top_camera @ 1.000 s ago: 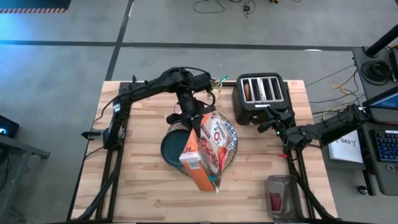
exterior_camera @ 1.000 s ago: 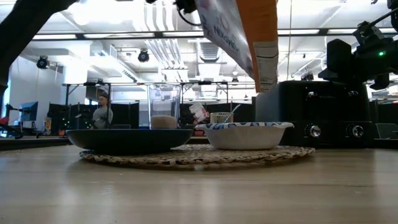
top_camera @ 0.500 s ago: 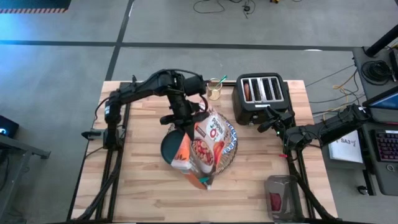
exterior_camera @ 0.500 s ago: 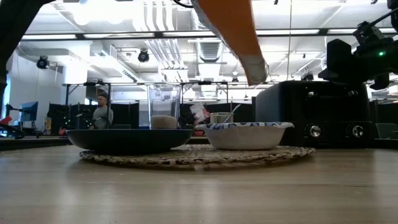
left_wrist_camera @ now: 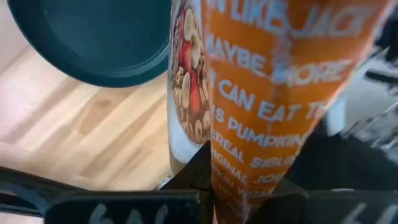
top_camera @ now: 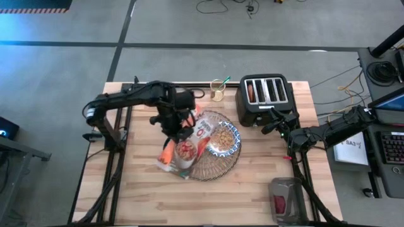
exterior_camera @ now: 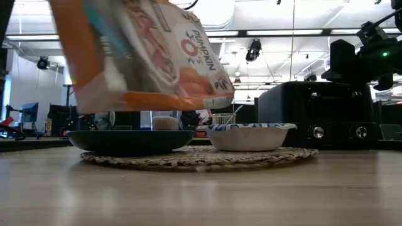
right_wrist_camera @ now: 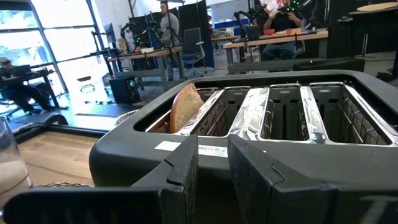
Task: Arrange a breakfast setting
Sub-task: Pour the cereal from the orange cereal box into the white bowl on the brown placemat
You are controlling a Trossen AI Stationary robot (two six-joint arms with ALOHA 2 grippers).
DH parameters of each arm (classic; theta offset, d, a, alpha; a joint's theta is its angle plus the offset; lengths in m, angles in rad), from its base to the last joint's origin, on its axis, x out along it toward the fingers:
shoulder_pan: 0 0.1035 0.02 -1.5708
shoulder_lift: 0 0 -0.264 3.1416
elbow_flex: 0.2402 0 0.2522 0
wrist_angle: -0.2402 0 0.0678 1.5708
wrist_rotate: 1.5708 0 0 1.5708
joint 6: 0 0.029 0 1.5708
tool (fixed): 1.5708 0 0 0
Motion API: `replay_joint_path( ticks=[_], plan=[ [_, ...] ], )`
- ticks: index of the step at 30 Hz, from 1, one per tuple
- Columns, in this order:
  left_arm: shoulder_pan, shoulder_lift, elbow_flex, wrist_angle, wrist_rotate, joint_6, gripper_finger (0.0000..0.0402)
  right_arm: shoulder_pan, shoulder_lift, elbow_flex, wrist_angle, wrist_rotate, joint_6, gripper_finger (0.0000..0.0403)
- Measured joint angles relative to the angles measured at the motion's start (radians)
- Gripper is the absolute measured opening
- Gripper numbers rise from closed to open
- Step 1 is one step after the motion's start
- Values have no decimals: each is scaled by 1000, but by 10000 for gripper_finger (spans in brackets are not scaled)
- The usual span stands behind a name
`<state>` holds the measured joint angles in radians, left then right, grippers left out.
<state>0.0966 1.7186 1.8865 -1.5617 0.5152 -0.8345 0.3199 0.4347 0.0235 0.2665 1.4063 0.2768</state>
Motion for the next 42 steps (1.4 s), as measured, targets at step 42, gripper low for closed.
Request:
replay_joint_path(
  ticks=[42],
  plan=[
    [-537, -483, -388, -6, -903, -345, 0, 0, 0, 0, 0, 0, 0, 79]
  ],
)
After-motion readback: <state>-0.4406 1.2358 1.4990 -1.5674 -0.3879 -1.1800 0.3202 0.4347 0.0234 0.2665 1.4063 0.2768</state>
